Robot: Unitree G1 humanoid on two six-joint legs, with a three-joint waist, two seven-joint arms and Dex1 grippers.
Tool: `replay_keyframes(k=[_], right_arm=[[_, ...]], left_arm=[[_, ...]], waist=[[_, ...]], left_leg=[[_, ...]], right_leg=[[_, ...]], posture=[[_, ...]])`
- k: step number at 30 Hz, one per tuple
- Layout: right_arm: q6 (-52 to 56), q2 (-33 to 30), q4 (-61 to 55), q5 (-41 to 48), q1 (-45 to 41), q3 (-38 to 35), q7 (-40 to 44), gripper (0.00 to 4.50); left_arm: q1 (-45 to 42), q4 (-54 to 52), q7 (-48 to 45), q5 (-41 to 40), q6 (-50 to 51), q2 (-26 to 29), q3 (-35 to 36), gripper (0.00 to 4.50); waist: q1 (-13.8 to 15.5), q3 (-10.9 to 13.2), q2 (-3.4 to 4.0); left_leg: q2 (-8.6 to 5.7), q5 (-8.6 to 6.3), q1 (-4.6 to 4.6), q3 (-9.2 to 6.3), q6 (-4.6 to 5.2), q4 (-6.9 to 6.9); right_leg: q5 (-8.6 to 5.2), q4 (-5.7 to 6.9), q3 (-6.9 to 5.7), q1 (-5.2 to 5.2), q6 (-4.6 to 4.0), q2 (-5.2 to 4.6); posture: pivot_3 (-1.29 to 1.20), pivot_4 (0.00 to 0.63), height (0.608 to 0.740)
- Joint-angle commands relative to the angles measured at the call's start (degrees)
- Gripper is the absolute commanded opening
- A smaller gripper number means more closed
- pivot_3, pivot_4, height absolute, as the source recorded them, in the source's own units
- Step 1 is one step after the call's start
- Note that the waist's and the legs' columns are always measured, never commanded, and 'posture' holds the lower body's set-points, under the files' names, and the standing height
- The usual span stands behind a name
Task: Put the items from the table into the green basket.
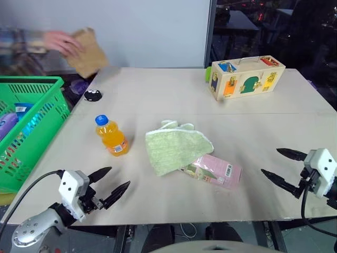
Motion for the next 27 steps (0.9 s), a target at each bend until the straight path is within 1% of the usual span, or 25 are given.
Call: replay_keyframes(k=[1, 4, 6, 9, 10, 14, 16, 17, 19, 22, 24, 27], right_arm=[[0.03, -0.55, -1.25, 0.68, -2.89, 0.11, -0.83, 4.50], [3.92, -1.28, -3.48, 2.03, -8.23, 3.08, -2.50, 4.50], [8.20, -3.21, -5.27, 1.10, -10.30, 5.54, -3.46, 4.50], [15.24, -4.27, -7.06, 4.94, -15.47, 9.15, -4.02, 4.50], [17.54, -4.13, -7.03, 5.84, -18.34, 10.81, -4.70, 4.50], [23.65, -1.37, -5.67, 6.46, -29.51, 17.14, -8.62, 4.50], [27.94, 2.98, -3.65, 6.51, -39.41, 24.52, -9.25, 4.50], [29.15, 4.61, -2.60, 6.15, -43.04, 27.72, -8.73, 4.50], [29.97, 8.02, 0.96, 3.88, -49.20, 33.58, -8.13, 4.50], [28.70, 10.17, 5.41, 0.98, -54.53, 39.09, -6.12, 4.50], [26.66, 11.09, 8.28, -1.03, -56.71, 41.35, -5.00, 4.50], [24.28, 12.92, 12.12, -2.92, -59.41, 42.82, -3.94, 4.50]], left_arm=[[0.03, 0.71, -2.46, -0.59, -3.10, -0.79, -0.27, 4.46], [-1.42, 4.78, -7.17, -1.26, -7.47, -1.53, -1.00, 4.46], [-2.64, 6.51, -8.67, -0.83, -9.49, -1.64, -1.41, 4.46], [-3.77, 10.73, -12.60, -1.19, -12.89, -1.82, -1.86, 4.46], [-3.91, 12.49, -14.22, -0.95, -14.67, -1.81, -2.02, 4.46], [-5.12, 17.16, -17.87, -1.35, -18.70, -2.13, -1.95, 4.46], [-6.30, 18.68, -19.06, -1.72, -19.69, -1.81, -1.77, 4.46], [-6.80, 18.50, -19.35, -2.59, -19.27, -1.69, -1.48, 4.46], [-8.05, 14.97, -17.68, -4.27, -17.04, -0.98, -0.73, 4.46], [-10.07, 7.20, -11.83, -7.56, -11.08, 0.56, 0.91, 4.46], [-11.37, 2.49, -7.47, -10.11, -6.89, 1.72, 2.43, 4.46], [-12.95, -4.80, -0.98, -14.65, -0.11, 3.65, 4.35, 4.46]], waist=[[-0.03, -0.01, 0.03], [-0.35, -0.03, 0.13], [-0.20, -0.05, 0.11], [-0.03, -0.10, 0.04], [-0.04, -0.09, 0.02], [-0.20, -0.08, 0.03], [-0.36, -0.06, 0.07], [-0.45, -0.07, 0.07], [-0.21, -0.10, 0.02], [0.75, -0.17, -0.09], [1.54, -0.25, -0.22], [2.05, -0.27, -0.23]], left_leg=[[0.00, 0.00, 0.00, 0.00, 0.00, 0.00], [0.01, 0.00, 0.09, 0.25, -0.01, 0.00], [0.05, 0.00, 0.14, 0.44, -0.01, 0.01], [0.09, 0.00, 0.05, 0.58, 0.00, 0.01], [0.09, 0.00, 0.03, 0.59, 0.01, 0.01], [0.13, -0.02, -0.10, 0.64, 0.04, -0.01], [0.16, -0.02, -0.10, 0.66, 0.05, -0.03], [0.20, -0.01, -0.11, 0.67, 0.05, -0.03], [0.25, -0.01, -0.15, 0.65, 0.06, -0.04], [0.23, -0.01, -0.34, 0.49, 0.06, -0.04], [0.17, -0.02, -0.52, 0.40, 0.07, -0.03], [0.12, -0.01, -0.89, 0.21, 0.07, 0.03]], right_leg=[[0.00, 0.00, 0.00, 0.00, 0.00, 0.00], [0.01, 0.01, 0.22, -0.01, 0.00, 0.00], [0.01, 0.02, 0.33, -0.06, 0.00, -0.03], [0.01, -0.01, 0.35, -0.10, 0.00, -0.06], [0.01, -0.02, 0.36, -0.13, 0.00, -0.05], [0.02, 0.00, 0.38, -0.33, 0.00, -0.01], [0.02, 0.05, 0.41, -0.40, 0.00, 0.04], [0.03, 0.07, 0.40, -0.43, 0.00, 0.07], [0.04, 0.13, 0.38, -0.51, -0.02, 0.12], [0.24, 0.12, 0.20, -0.57, -0.16, 0.09], [0.32, 0.10, 0.11, -0.68, -0.05, 0.03], [0.36, 0.15, -0.06, -0.90, 0.00, 0.00]], posture=[[0.01, 0.000, 0.740], [0.02, 0.000, 0.740], [0.02, 0.000, 0.740], [0.02, 0.000, 0.740], [0.02, 0.000, 0.740], [0.02, 0.000, 0.740], [0.02, 0.000, 0.740], [0.03, 0.000, 0.740], [0.05, 0.000, 0.740], [0.08, 0.000, 0.740], [0.10, 0.000, 0.740], [0.13, 0.000, 0.740]])
